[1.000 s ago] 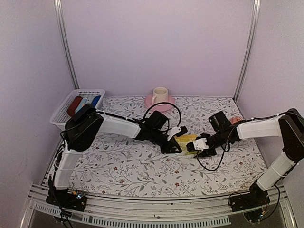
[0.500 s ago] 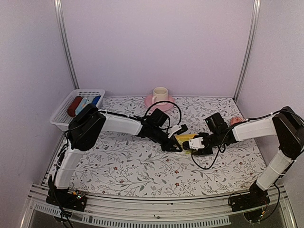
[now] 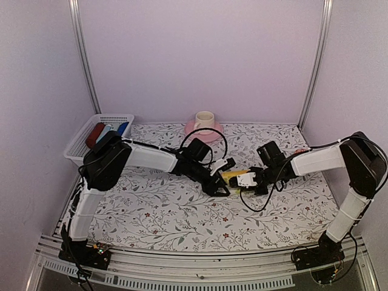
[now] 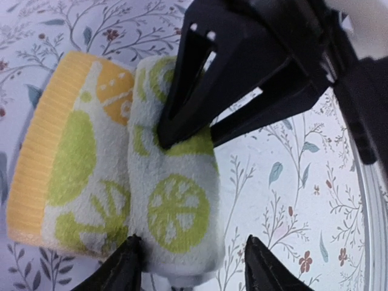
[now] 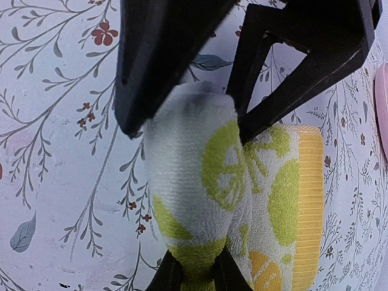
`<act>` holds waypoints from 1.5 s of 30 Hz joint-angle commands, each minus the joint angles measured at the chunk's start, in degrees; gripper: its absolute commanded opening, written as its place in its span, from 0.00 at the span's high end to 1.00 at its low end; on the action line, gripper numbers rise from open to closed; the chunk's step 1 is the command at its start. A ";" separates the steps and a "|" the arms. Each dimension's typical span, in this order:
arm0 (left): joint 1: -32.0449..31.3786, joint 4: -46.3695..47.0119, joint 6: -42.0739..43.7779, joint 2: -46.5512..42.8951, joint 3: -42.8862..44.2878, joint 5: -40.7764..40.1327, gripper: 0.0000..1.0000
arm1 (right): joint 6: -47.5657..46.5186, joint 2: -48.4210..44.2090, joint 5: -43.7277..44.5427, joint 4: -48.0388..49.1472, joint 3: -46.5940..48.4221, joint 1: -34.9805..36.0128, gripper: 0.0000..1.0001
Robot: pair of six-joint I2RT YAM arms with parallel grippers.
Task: Roll the towels
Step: Roll the towel at the center of the board.
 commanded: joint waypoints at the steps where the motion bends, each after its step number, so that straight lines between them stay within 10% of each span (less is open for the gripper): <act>1: 1.40 0.31 0.82 -4.66 -6.88 -5.63 0.36 | 1.25 2.94 0.28 -7.73 2.03 0.27 0.86; 23: -10.62 33.30 18.77 -20.69 -34.38 -28.72 0.23 | 2.19 12.40 -17.16 -41.16 20.74 -1.17 0.86; 45: -17.32 38.28 27.17 -16.53 -32.83 -40.12 0.33 | 3.82 17.18 -18.77 -46.84 25.77 -1.47 0.85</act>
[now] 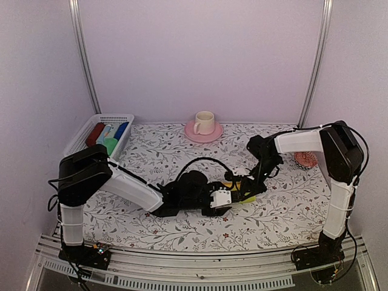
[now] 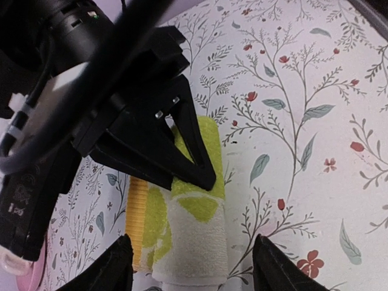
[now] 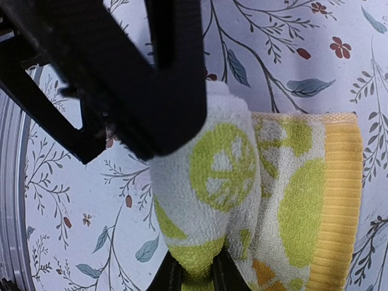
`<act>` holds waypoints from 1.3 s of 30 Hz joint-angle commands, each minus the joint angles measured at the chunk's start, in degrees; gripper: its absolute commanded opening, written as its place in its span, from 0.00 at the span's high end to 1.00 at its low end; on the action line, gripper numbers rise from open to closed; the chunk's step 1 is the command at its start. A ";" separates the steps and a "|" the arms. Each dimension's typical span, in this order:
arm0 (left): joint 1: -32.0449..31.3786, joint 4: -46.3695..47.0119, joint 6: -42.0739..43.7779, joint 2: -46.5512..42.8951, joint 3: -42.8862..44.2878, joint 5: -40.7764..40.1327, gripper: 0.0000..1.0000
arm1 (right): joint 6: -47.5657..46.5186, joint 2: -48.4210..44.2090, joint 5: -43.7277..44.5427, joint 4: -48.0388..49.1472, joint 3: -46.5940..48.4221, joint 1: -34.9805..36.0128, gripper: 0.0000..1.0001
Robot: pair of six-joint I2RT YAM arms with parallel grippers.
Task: Roll the towels
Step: Roll the towel at the center of the board.
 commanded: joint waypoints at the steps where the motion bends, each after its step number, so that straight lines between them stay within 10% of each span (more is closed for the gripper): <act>1: -0.62 -2.31 1.77 1.96 2.76 -1.68 0.34 | 0.04 2.13 -0.82 -3.84 0.20 0.13 0.85; 11: -0.64 -6.66 2.47 4.67 5.57 -2.19 0.44 | -0.90 2.41 -1.75 -4.92 0.55 0.13 0.84; 22: -0.61 -12.96 -0.34 5.71 7.75 0.71 0.94 | -0.46 -0.22 -1.10 -2.79 -0.19 -0.11 0.78; 39: 8.83 -24.41 -19.60 7.72 13.68 18.03 0.98 | -9.35 -23.06 1.99 16.50 -19.21 -2.77 0.49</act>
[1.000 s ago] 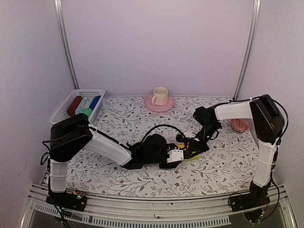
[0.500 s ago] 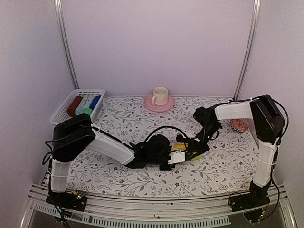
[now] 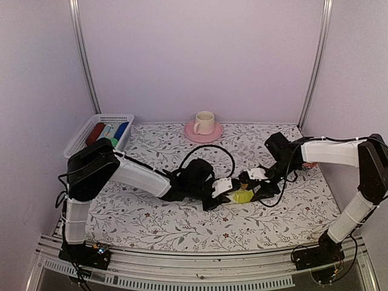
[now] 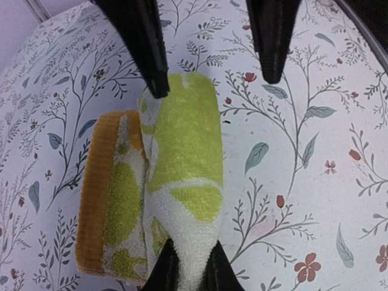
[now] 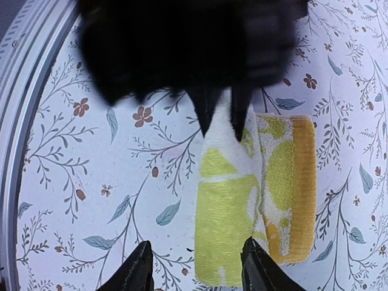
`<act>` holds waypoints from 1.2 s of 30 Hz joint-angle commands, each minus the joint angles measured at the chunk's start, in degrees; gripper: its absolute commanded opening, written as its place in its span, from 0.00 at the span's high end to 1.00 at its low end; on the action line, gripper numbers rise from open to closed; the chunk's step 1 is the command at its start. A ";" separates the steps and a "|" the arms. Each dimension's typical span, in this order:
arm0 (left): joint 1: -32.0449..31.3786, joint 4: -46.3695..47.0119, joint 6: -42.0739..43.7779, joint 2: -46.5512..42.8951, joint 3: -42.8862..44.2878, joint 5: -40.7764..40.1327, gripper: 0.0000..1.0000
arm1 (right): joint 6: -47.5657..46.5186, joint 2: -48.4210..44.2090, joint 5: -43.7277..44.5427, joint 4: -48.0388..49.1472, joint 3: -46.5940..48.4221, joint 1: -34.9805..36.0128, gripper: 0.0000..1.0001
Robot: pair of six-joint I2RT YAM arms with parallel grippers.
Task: Roll the towels
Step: Roll the towel at the center of the board.
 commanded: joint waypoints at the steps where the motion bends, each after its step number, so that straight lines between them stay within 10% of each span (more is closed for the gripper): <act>1: 4.36 -8.49 -8.28 3.32 3.98 8.30 0.98 | -4.10 -4.37 0.93 7.70 -4.94 -0.52 0.49; 26: 12.27 -24.17 -22.28 15.99 21.30 27.78 0.89 | -1.09 -4.88 15.16 35.09 -16.64 5.98 0.46; 36: 13.11 -22.25 -30.69 16.83 20.74 28.59 0.86 | 0.77 1.58 23.68 38.79 -15.00 8.67 0.69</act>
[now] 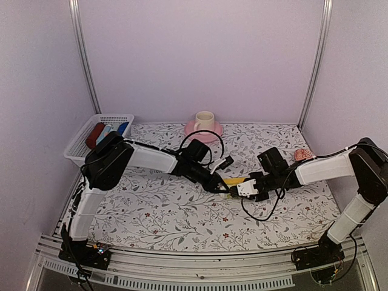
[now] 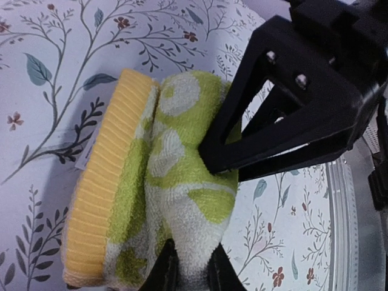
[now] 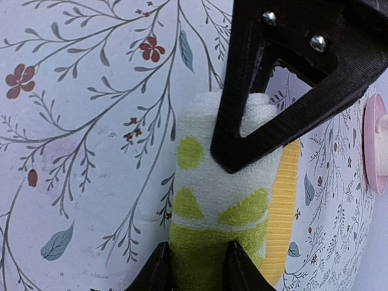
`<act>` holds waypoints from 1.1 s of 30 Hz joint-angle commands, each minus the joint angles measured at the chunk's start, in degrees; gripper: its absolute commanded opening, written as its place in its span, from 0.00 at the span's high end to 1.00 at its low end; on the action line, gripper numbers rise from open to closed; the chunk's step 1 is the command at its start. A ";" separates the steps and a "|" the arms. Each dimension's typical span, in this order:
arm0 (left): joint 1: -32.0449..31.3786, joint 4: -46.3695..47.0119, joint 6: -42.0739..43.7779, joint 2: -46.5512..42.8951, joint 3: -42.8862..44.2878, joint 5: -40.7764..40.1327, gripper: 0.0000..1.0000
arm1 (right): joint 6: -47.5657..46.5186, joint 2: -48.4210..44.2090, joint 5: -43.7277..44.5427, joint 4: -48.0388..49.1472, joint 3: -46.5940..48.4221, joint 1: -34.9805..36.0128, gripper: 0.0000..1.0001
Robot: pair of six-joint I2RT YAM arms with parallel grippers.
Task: Roll the towels
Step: Roll the towel at the center of the board.
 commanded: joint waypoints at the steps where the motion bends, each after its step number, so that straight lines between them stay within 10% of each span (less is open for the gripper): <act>1: 0.82 -2.95 -5.25 3.13 -2.05 -1.97 0.86 | 2.33 2.92 5.75 2.65 0.97 0.71 0.72; 18: 0.25 7.08 0.93 -14.91 -14.92 -14.13 0.37 | 2.57 5.23 0.51 -7.83 6.31 0.24 0.79; 33: -12.35 28.33 27.41 -24.74 -33.64 -35.06 0.27 | 1.18 8.94 -11.70 -32.44 17.76 -2.06 0.80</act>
